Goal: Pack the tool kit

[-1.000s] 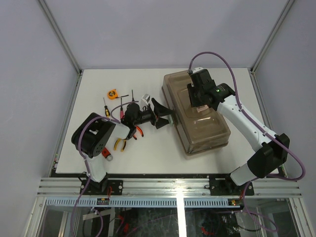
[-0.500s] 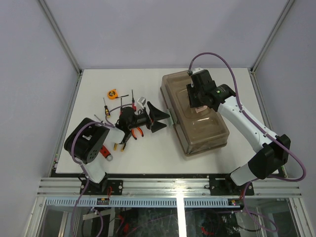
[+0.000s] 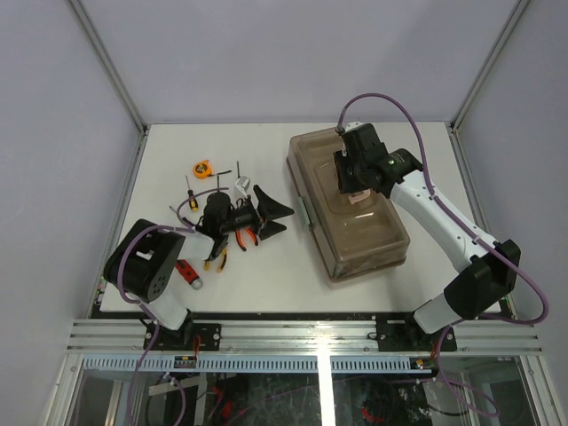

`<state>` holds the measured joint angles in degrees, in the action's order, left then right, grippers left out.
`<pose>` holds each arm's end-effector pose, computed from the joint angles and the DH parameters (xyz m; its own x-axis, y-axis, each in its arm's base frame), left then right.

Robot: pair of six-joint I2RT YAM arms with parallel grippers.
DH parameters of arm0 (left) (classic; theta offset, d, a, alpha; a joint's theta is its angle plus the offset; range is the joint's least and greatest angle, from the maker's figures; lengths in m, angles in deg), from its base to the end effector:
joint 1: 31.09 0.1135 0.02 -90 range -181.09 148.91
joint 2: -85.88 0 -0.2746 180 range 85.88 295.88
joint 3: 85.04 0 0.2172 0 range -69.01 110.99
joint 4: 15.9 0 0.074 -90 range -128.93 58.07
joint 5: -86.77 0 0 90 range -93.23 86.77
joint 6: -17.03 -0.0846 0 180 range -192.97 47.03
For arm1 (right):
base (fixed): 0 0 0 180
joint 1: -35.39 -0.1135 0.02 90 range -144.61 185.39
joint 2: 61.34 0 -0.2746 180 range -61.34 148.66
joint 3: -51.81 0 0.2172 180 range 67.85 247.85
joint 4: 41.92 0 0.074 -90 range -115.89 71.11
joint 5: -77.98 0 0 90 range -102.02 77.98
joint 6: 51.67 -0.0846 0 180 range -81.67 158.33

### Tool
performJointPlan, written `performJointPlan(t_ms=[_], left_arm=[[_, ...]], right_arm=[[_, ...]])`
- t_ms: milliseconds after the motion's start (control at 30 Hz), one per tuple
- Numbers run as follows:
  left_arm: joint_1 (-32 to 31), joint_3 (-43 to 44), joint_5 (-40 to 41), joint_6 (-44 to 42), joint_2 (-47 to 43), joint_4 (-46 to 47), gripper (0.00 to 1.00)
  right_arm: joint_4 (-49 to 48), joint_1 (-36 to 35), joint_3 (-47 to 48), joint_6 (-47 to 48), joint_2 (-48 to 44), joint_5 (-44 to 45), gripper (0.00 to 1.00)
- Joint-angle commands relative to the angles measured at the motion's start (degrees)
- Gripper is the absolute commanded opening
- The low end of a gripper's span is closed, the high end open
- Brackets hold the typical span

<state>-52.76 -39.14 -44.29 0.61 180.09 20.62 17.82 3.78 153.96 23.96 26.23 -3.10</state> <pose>0.2764 -0.1696 0.1970 -0.8939 -0.4231 -0.1480 0.0655 0.2033 -0.9769 0.2876 0.1616 0.3308 -0.6904 -0.1370 -0.7104 -0.2615 0.9628 0.0685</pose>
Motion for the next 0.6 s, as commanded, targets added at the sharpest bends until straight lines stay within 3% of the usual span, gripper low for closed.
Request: performJointPlan(t_ms=[0, 167, 433, 567], left_arm=[[1.7, 1.1, -0.9, -2.4, -0.6, -1.4, 1.00], [3.3, 3.5, -1.9, -0.5, -0.1, 0.3, 1.00], [8.8, 12.8, -1.5, -0.5, 4.2, 0.2, 1.00], [10.6, 20.2, -2.6, -2.1, 9.6, -1.9, 1.00]], right_arm=[[14.8, -2.3, -0.5, -2.6, 3.9, -8.9, 0.36], [18.7, -2.2, 3.0, -1.1, 6.5, -6.7, 0.40], [20.2, -2.0, 14.6, -0.2, 6.1, -0.8, 0.75], [22.0, 0.2, 24.1, 1.9, 7.1, 1.7, 0.82]])
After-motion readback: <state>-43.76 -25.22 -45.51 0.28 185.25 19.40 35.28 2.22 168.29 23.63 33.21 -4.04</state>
